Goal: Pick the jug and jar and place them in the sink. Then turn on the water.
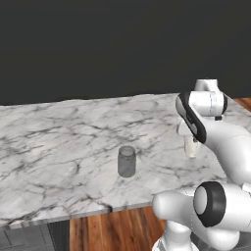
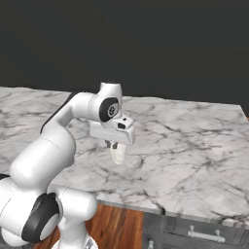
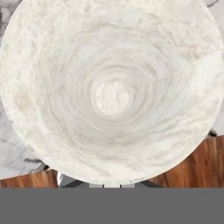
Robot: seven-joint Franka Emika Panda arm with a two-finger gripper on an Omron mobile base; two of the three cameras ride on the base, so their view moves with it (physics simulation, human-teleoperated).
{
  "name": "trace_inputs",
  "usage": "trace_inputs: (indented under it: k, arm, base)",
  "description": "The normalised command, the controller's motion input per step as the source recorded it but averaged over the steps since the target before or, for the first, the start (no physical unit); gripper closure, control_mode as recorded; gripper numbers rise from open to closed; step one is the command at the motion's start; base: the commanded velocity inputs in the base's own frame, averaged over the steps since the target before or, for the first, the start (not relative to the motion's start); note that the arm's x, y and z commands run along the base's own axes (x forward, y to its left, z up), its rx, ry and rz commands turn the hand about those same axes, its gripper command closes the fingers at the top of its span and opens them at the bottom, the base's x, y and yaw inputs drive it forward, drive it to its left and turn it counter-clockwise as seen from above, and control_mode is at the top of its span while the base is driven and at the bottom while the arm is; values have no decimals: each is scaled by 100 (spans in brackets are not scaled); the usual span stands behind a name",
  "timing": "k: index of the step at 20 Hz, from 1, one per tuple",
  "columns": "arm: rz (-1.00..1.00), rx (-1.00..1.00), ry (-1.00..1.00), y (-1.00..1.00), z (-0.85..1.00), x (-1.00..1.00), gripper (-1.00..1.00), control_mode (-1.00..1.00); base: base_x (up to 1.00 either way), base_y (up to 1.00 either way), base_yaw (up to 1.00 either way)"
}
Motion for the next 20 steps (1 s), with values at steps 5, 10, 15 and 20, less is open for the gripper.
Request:
trace_inputs:
  k: [5, 10, 15, 20]
  arm:
    - [0, 0, 0, 0, 0, 0, 100, 100]
    - [0, 0, 0, 0, 0, 0, 100, 100]
    - [0, 0, 0, 0, 0, 0, 100, 100]
    - [0, 0, 0, 0, 0, 0, 100, 100]
  base:
    - [-32, -6, -7]
    - [-71, -44, -8]
    - [-63, -37, -25]
    - [-25, -7, -62]
